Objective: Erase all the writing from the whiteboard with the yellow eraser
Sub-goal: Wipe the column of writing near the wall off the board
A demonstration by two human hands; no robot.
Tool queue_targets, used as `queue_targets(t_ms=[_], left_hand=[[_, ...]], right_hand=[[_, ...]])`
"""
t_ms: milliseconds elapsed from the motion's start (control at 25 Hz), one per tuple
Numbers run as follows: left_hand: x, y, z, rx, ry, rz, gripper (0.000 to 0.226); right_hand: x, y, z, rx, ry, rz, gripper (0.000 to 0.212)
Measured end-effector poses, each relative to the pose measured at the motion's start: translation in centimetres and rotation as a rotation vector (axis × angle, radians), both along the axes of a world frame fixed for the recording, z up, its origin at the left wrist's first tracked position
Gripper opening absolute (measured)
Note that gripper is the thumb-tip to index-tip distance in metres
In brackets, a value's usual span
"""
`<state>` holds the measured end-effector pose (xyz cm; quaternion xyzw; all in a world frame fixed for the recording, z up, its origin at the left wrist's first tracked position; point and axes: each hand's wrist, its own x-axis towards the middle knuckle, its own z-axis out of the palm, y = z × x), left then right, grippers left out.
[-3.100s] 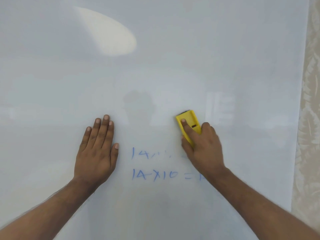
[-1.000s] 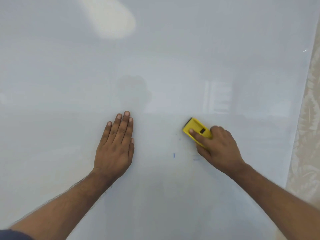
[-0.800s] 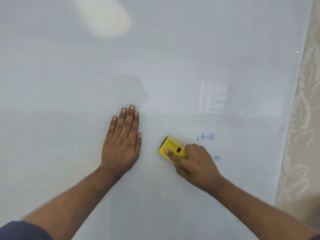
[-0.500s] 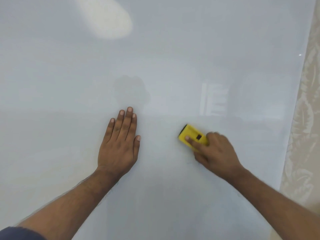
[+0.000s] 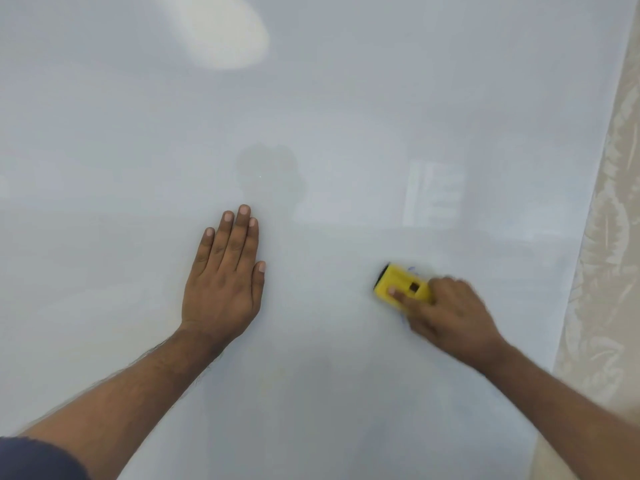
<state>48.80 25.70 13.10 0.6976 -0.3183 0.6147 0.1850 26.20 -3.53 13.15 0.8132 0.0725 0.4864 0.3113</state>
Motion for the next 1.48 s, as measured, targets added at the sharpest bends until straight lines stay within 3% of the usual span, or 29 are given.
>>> queue_targets(t_ms=[160, 400, 520, 720, 1000, 1160, 1280, 1400, 1480], left_hand=[[0.1, -0.3, -0.1, -0.007, 0.01, -0.015, 0.061], [0.2, 0.0, -0.2, -0.004, -0.006, -0.019, 0.061], [0.1, 0.0, -0.2, -0.005, 0.001, -0.014, 0.062], [0.1, -0.1, -0.3, -0.002, 0.009, -0.02, 0.061], [0.2, 0.3, -0.3, 0.013, 0.011, -0.032, 0.062], [0.4, 0.5, -0.4, 0.034, -0.015, -0.029, 0.061], [0.4, 0.5, -0.5, 0.036, 0.003, -0.026, 0.062], [0.2, 0.3, -0.6, 0.038, 0.017, -0.023, 0.062], [0.1, 0.4, -0.5, 0.047, 0.023, -0.024, 0.062]], right_hand=[[1.5, 1.1, 3.9, 0.282, -0.244, -0.013, 0.048], [-0.6, 0.2, -3.7, -0.017, 0.107, 0.034, 0.042], [-2.0, -2.0, -1.8, 0.055, 0.033, -0.055, 0.047], [-0.3, -0.5, 0.5, 0.372, -0.197, -0.08, 0.046], [-2.3, -2.0, -6.2, 0.228, -0.028, -0.081, 0.05], [-3.2, -2.6, -6.1, 0.625, -0.246, -0.184, 0.051], [-1.4, -0.5, -7.0, 0.915, -0.43, -0.147, 0.05], [1.1, 2.6, -6.8, 1.073, -0.573, -0.081, 0.051], [2.3, 4.8, -5.5, 1.074, -0.588, -0.046, 0.05]])
